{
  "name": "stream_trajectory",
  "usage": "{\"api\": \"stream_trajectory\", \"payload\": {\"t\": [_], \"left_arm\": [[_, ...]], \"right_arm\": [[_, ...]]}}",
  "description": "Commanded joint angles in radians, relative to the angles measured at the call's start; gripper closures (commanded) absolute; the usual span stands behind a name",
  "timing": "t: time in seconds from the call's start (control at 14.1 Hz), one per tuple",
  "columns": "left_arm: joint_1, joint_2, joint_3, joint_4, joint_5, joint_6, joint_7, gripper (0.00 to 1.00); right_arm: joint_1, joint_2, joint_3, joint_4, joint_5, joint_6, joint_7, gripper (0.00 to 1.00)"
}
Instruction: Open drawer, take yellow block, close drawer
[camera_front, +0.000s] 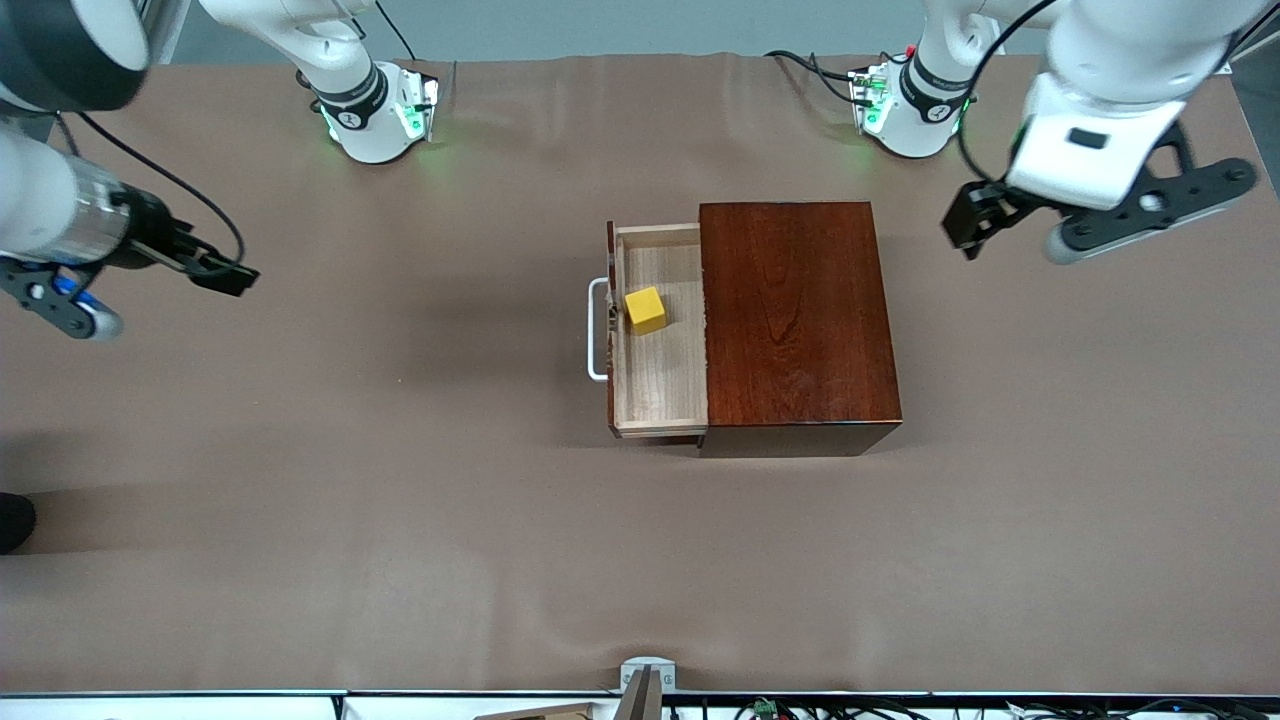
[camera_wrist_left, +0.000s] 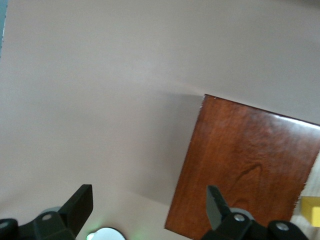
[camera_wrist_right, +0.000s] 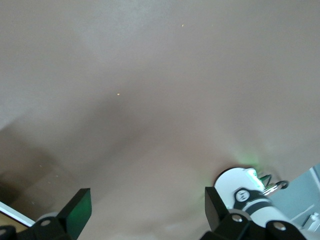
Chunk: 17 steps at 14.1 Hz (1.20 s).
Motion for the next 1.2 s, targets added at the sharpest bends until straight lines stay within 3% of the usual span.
{"api": "stream_trajectory", "payload": {"t": [0.0, 0.28, 0.5, 0.92, 1.13], "left_arm": [[0.045, -0.08, -0.013, -0.097, -0.008, 0.011, 0.084, 0.0], [0.122, -0.106, -0.011, -0.105, -0.061, 0.011, 0.216, 0.0], [0.173, -0.139, -0.01, -0.131, -0.07, 0.005, 0.302, 0.0], [0.404, -0.179, -0.008, -0.149, -0.202, 0.007, 0.593, 0.0], [0.423, -0.182, -0.013, -0.146, -0.212, 0.008, 0.6, 0.0]], "right_arm": [[0.074, 0.013, -0.006, 0.0, 0.012, 0.03, 0.185, 0.0], [0.143, 0.045, -0.006, 0.001, 0.02, 0.058, 0.33, 0.0], [0.163, 0.068, -0.006, 0.001, 0.082, 0.096, 0.437, 0.0], [0.295, 0.125, -0.006, 0.006, 0.086, 0.201, 0.753, 0.0], [0.331, 0.157, -0.006, 0.006, 0.116, 0.23, 0.819, 0.0]]}}
